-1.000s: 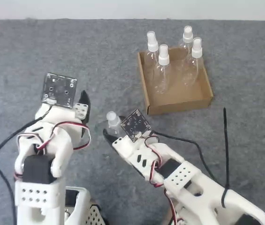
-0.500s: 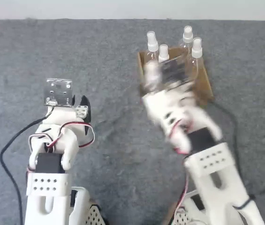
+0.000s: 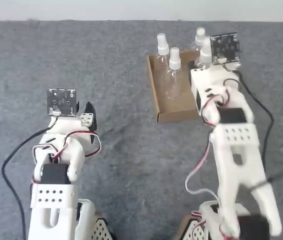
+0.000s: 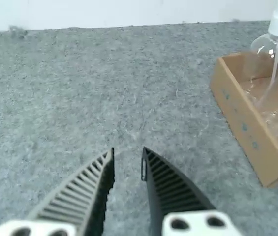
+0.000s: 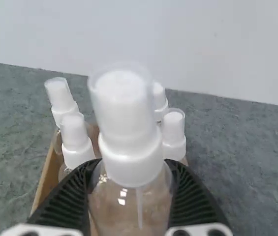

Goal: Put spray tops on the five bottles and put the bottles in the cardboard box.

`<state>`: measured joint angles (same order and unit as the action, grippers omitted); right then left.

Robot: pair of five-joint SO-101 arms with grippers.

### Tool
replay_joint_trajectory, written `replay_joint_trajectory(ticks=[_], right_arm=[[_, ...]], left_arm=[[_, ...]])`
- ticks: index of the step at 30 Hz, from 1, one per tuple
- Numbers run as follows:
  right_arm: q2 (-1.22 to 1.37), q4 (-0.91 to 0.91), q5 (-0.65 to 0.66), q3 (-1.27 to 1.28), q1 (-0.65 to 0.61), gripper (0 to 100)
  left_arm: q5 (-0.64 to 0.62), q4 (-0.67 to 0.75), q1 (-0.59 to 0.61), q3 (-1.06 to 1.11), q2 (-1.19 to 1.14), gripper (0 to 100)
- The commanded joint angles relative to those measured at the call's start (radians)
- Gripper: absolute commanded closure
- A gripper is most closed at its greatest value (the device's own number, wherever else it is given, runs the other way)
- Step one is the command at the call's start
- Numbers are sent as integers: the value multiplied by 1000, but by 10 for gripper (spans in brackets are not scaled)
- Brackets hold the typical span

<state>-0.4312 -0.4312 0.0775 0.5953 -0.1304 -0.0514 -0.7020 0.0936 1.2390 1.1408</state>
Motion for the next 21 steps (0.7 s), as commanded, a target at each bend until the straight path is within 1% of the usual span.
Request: replay_joint_trajectory(ticks=[1,6,12,17,21], right_arm=[[110,147,-95,-66,8,992],[208,263,-121,-60,8,992],[297,289,-121,-51,10,992],[351,398,-115,2,10,992],[383,447,-115,31,10,992]], left_arm=[[-11,34,2,-10,17,920],[-11,34,2,-8,17,920],[-11,34,2,-8,17,920],[-11,32,2,-8,17,920],[-11,32,2,-8,17,920]])
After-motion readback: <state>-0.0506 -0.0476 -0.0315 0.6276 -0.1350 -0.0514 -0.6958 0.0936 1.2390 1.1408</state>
